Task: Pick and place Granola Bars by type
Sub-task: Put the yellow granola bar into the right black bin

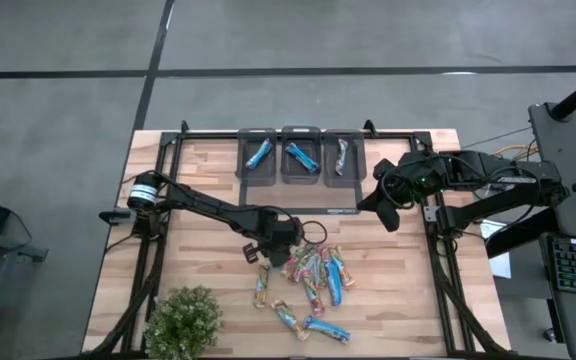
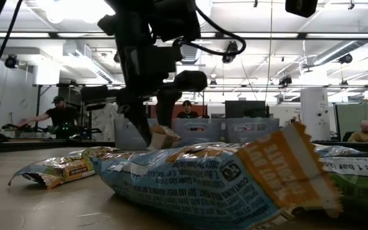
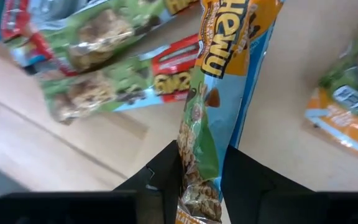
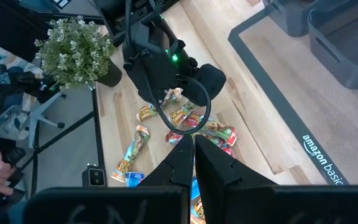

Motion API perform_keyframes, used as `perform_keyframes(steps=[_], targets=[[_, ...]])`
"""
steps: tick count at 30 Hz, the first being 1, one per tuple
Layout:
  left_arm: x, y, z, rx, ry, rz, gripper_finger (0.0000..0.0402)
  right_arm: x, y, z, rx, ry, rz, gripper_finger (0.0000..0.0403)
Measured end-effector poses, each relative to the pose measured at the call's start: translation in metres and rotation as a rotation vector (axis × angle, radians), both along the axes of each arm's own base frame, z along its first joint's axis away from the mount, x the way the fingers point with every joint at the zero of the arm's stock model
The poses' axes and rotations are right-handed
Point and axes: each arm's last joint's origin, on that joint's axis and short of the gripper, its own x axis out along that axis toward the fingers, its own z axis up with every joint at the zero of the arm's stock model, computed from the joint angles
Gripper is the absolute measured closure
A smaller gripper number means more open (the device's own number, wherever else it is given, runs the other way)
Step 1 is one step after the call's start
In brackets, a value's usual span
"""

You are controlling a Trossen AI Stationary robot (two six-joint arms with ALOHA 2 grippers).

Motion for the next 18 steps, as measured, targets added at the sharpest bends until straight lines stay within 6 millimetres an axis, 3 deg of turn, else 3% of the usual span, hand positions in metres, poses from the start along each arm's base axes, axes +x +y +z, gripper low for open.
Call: perform_keyframes(steps=[10, 18], targets=[[0.014, 0.005, 0.031, 0.131, -0.070, 0.061, 0.0319, 0.000, 0.000, 0.000, -0.007, -0.001, 0.006, 0.0394], [0.025, 0.021, 0.066, 0.153, -0.123, 0.183, 0.0319, 0.000, 0.000, 0.000, -0.014, -0.002, 0.011, 0.0394]])
